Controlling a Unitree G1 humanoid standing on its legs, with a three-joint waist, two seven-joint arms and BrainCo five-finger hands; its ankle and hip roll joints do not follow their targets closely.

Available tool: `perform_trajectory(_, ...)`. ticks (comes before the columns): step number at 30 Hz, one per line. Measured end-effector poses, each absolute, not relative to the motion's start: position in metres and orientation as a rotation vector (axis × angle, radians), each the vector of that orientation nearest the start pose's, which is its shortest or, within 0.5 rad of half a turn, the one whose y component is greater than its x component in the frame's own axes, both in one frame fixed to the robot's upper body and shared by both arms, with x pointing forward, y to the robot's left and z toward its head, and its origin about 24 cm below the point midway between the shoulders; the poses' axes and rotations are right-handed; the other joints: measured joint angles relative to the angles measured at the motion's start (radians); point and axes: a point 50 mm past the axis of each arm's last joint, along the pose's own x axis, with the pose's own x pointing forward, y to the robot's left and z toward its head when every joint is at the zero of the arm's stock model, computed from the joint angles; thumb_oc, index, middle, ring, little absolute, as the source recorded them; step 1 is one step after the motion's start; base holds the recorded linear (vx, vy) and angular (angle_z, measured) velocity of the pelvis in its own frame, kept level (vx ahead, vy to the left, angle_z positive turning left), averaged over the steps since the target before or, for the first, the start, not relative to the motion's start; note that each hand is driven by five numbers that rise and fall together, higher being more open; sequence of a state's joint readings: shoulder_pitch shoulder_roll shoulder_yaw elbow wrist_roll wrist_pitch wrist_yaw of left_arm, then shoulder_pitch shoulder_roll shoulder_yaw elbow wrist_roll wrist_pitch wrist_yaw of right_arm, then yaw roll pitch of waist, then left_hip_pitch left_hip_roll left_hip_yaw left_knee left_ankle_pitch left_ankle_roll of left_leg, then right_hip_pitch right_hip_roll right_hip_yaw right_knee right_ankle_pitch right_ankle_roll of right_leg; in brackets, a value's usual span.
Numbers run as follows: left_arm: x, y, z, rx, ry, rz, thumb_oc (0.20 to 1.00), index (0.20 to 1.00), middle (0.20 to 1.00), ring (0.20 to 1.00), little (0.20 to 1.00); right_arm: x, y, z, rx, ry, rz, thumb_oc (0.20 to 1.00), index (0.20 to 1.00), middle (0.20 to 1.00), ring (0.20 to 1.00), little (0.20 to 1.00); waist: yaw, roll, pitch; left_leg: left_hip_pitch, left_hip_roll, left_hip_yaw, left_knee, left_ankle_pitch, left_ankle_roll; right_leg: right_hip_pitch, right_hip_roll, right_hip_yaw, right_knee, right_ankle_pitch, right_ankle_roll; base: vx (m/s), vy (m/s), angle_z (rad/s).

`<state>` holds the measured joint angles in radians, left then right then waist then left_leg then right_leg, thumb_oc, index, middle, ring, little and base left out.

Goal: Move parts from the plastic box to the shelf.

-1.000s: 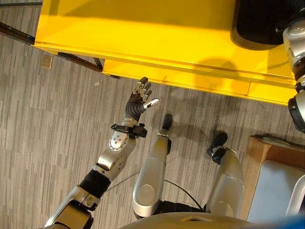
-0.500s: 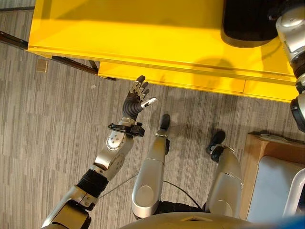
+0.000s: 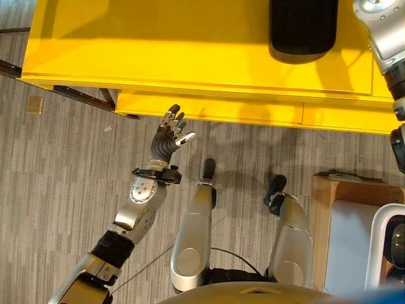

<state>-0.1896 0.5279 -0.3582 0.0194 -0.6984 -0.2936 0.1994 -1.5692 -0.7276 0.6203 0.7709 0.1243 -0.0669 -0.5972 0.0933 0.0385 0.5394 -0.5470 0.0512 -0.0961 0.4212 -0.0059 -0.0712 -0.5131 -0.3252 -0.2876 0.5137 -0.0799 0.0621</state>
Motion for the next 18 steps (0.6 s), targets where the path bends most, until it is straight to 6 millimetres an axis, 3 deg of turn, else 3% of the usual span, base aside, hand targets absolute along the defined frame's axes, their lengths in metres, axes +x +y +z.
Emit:
perform_trajectory(5,0.274,0.178,0.091,-0.206,-0.21,-0.106,1.0,1.0,1.0,1.0,1.0,0.35,-0.162,0.403,-0.622,-1.032,-0.434,1.0,1.0,1.0,1.0,1.0,-0.017,-0.024,-0.006,0.035,0.004,0.018,0.001,-0.016,0.006,0.041,0.009,0.005,-0.041,0.017,0.009,0.0,0.018,-0.1)
perform_trajectory(7,0.271,0.182,0.088,-0.207,-0.196,-0.088,1.0,1.0,1.0,1.0,1.0,0.346,-0.163,0.369,-0.607,-1.019,-0.369,1.0,1.0,1.0,1.0,1.0,-0.026,-0.046,-0.009,0.073,0.006,0.031,0.005,-0.036,0.009,0.08,0.013,0.013,-0.056,0.019,0.009,0.02,0.018,-0.19)
perform_trajectory(10,0.269,0.185,0.083,-0.209,-0.18,-0.075,1.0,1.0,1.0,1.0,1.0,0.344,-0.165,0.337,-0.626,-0.981,-0.332,1.0,1.0,1.0,1.0,1.0,-0.04,-0.055,-0.014,0.09,0.018,0.042,0.021,-0.061,0.012,0.106,0.021,0.019,-0.069,0.018,0.014,0.02,0.006,-0.17)
perform_trajectory(11,0.271,0.187,0.087,-0.213,-0.195,-0.068,1.0,1.0,1.0,1.0,1.0,0.333,-0.171,0.307,-0.578,-0.954,-0.313,1.0,1.0,1.0,1.0,1.0,-0.028,-0.06,-0.015,0.117,0.027,0.057,0.014,-0.063,0.012,0.137,0.036,0.023,-0.099,0.032,0.023,0.01,0.004,-0.25)
perform_trajectory(13,0.269,0.192,0.086,-0.208,-0.195,-0.05,1.0,1.0,1.0,1.0,1.0,0.326,-0.177,0.282,-0.591,-0.914,-0.295,1.0,1.0,1.0,1.0,1.0,-0.042,-0.063,-0.016,0.136,0.038,0.058,0.013,-0.069,0.009,0.158,0.046,0.024,-0.114,0.041,0.024,0.03,0.01,-0.13)
perform_trajectory(15,0.264,0.195,0.079,-0.221,-0.176,-0.027,1.0,1.0,1.0,1.0,1.0,0.313,-0.178,0.228,-0.613,-0.798,-0.239,1.0,1.0,1.0,1.0,1.0,-0.045,-0.082,-0.028,0.183,0.039,0.069,0.01,-0.088,0.006,0.2,0.051,0.028,-0.13,0.037,0.024,0.02,0.025,-0.14)
perform_trajectory(16,0.264,0.195,0.078,-0.221,-0.174,-0.025,1.0,1.0,1.0,1.0,1.0,0.313,-0.178,0.225,-0.616,-0.79,-0.236,1.0,1.0,1.0,1.0,1.0,-0.045,-0.082,-0.028,0.184,0.039,0.07,0.01,-0.089,0.007,0.202,0.051,0.029,-0.131,0.037,0.024,0.02,0.011,-0.26)
perform_trajectory(17,0.26,0.195,0.072,-0.227,-0.15,-0.015,1.0,1.0,1.0,1.0,1.0,0.305,-0.177,0.182,-0.675,-0.671,-0.206,1.0,1.0,1.0,1.0,1.0,-0.076,-0.094,-0.053,0.191,0.047,0.085,0.007,-0.108,0.014,0.21,0.058,0.037,-0.151,0.035,0.026,0.01,-0.003,-0.23)
perform_trajectory(18,0.259,0.195,0.071,-0.228,-0.146,-0.014,1.0,1.0,1.0,1.0,1.0,0.299,-0.174,0.165,-0.697,-0.627,-0.179,1.0,1.0,1.0,1.0,1.0,-0.082,-0.1,-0.061,0.191,0.049,0.09,0.01,-0.109,0.009,0.209,0.062,0.044,-0.154,0.037,0.027,-0.01,-0.006,-0.31)
